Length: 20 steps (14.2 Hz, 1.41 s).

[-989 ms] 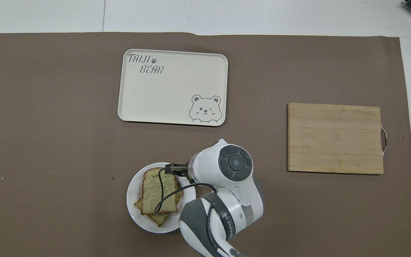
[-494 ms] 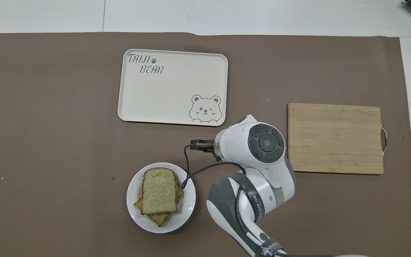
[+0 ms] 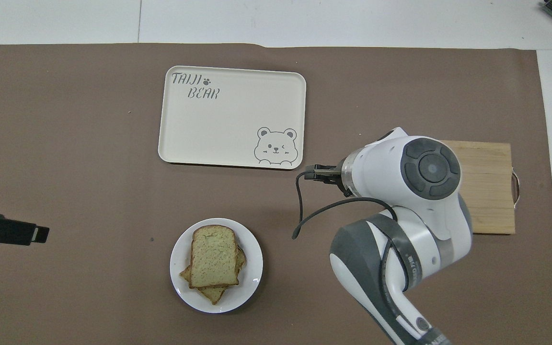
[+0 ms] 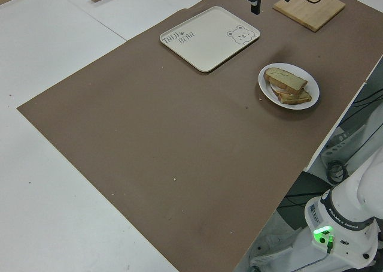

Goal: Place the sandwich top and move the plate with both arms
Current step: 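Open the right gripper and withdraw it while the left gripper reaches in, then move the left gripper to the plate rim while the right gripper retracts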

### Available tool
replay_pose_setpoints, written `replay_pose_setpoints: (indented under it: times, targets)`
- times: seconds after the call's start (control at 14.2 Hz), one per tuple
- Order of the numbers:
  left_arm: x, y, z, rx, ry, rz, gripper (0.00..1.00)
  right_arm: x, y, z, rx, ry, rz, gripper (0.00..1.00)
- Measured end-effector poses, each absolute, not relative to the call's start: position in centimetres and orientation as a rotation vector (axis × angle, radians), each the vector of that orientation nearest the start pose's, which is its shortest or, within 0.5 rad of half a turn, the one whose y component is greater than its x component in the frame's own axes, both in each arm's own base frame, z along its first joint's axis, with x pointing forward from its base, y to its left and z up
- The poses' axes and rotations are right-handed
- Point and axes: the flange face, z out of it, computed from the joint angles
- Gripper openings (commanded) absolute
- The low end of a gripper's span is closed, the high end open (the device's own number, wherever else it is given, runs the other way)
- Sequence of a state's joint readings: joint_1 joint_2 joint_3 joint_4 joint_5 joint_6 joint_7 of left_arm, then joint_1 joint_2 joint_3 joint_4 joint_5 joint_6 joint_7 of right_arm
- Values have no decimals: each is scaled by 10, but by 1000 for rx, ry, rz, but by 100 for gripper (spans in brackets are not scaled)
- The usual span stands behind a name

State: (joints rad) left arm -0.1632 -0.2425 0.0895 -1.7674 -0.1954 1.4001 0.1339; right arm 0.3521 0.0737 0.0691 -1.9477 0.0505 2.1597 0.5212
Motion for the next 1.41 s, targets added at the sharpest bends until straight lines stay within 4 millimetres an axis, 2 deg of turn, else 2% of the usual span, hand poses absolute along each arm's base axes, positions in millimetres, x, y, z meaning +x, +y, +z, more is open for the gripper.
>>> replay_pose_setpoints:
  times: [0.21, 0.35, 0.64, 0.85, 1.06, 1.2, 1.27, 1.41]
  targets:
    - [459, -60, 590, -3408, 401, 229, 100, 544, 230, 474, -3036, 208, -177, 100]
    - [461, -65, 554, -3473, 406, 224, 100, 547, 211, 489, -3032, 254, -197, 100]
    - [457, -72, 492, -3617, 373, 211, 100, 546, 168, 540, -3027, 358, -213, 100]
    - [447, -71, 448, -3714, 390, 196, 100, 542, 140, 579, -3022, 426, -218, 100]
    - [435, -60, 406, -3804, 470, 114, 84, 542, 111, 594, -3009, 500, -243, 100]
    - [424, -48, 372, -3841, 533, 55, 80, 544, 94, 597, -3002, 545, -248, 100]
    - [418, -43, 358, -3855, 542, 41, 74, 544, 88, 600, -3000, 560, -245, 100]
    - [410, -39, 341, -3901, 525, -3, 73, 540, 74, 615, -3006, 567, -228, 100]
